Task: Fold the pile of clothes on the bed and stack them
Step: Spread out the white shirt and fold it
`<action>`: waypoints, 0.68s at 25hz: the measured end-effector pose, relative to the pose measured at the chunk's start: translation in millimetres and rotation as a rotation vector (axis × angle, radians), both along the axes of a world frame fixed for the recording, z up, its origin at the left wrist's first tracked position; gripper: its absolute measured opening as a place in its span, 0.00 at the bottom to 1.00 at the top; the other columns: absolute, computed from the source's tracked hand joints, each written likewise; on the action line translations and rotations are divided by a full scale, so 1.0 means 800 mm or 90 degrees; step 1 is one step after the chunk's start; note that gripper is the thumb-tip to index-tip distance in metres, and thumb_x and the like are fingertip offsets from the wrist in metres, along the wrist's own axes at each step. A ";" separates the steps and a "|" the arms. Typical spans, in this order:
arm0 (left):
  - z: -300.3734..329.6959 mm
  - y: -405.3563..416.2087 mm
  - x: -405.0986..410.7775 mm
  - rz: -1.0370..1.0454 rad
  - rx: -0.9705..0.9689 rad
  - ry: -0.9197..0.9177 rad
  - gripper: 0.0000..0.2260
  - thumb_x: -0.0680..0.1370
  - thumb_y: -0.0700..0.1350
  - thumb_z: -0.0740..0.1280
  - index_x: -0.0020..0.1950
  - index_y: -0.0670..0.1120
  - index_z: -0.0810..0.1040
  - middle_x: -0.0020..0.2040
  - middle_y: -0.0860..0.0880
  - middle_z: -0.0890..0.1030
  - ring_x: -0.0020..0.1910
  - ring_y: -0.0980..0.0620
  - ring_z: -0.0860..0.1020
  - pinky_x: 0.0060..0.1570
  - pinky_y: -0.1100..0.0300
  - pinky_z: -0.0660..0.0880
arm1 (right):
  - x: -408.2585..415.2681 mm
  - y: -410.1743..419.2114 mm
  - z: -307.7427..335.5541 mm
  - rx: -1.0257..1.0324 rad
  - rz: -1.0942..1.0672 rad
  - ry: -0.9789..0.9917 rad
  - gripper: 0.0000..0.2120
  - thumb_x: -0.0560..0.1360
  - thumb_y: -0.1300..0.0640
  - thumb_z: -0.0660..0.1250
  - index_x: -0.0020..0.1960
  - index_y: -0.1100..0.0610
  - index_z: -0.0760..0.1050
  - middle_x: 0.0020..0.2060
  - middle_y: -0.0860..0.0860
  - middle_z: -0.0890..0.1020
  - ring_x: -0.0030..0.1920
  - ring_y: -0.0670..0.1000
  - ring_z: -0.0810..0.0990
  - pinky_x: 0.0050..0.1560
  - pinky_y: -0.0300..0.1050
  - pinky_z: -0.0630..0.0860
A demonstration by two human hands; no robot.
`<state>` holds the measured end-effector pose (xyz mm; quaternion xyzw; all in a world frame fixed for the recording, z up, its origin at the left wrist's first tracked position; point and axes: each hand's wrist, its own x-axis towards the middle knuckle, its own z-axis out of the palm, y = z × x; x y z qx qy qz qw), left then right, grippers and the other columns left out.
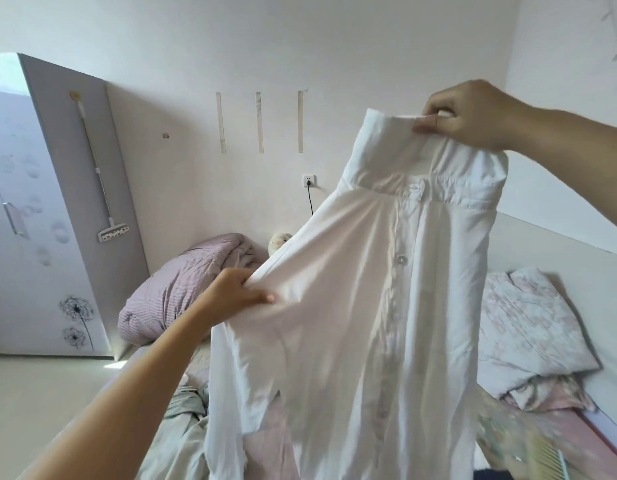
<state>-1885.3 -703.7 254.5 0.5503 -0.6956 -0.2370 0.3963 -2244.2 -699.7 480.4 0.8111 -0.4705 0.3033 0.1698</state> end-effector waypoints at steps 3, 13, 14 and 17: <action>-0.014 0.009 0.018 0.032 0.087 -0.181 0.40 0.48 0.61 0.76 0.54 0.41 0.77 0.42 0.52 0.79 0.42 0.52 0.76 0.41 0.59 0.72 | 0.005 0.014 0.004 0.019 0.012 0.003 0.12 0.77 0.49 0.66 0.47 0.58 0.78 0.35 0.55 0.76 0.38 0.54 0.72 0.37 0.43 0.64; -0.041 0.028 0.027 0.006 0.240 -0.226 0.27 0.51 0.58 0.80 0.40 0.43 0.78 0.35 0.49 0.79 0.34 0.53 0.74 0.36 0.58 0.72 | 0.009 0.030 -0.022 0.142 0.004 0.007 0.12 0.75 0.42 0.65 0.44 0.50 0.77 0.38 0.54 0.77 0.36 0.53 0.74 0.34 0.42 0.69; -0.047 0.026 0.026 0.000 0.245 -0.232 0.29 0.49 0.60 0.79 0.41 0.42 0.79 0.36 0.49 0.80 0.34 0.54 0.75 0.37 0.57 0.74 | 0.009 0.024 -0.024 0.158 0.002 0.003 0.12 0.74 0.40 0.65 0.44 0.49 0.77 0.40 0.54 0.78 0.38 0.55 0.75 0.35 0.43 0.70; -0.075 0.016 0.023 -0.020 0.287 -0.223 0.20 0.55 0.54 0.81 0.39 0.46 0.79 0.35 0.52 0.80 0.33 0.56 0.76 0.37 0.61 0.75 | 0.020 -0.010 -0.056 0.199 0.008 0.000 0.11 0.74 0.42 0.67 0.43 0.50 0.78 0.39 0.55 0.78 0.38 0.55 0.74 0.37 0.43 0.69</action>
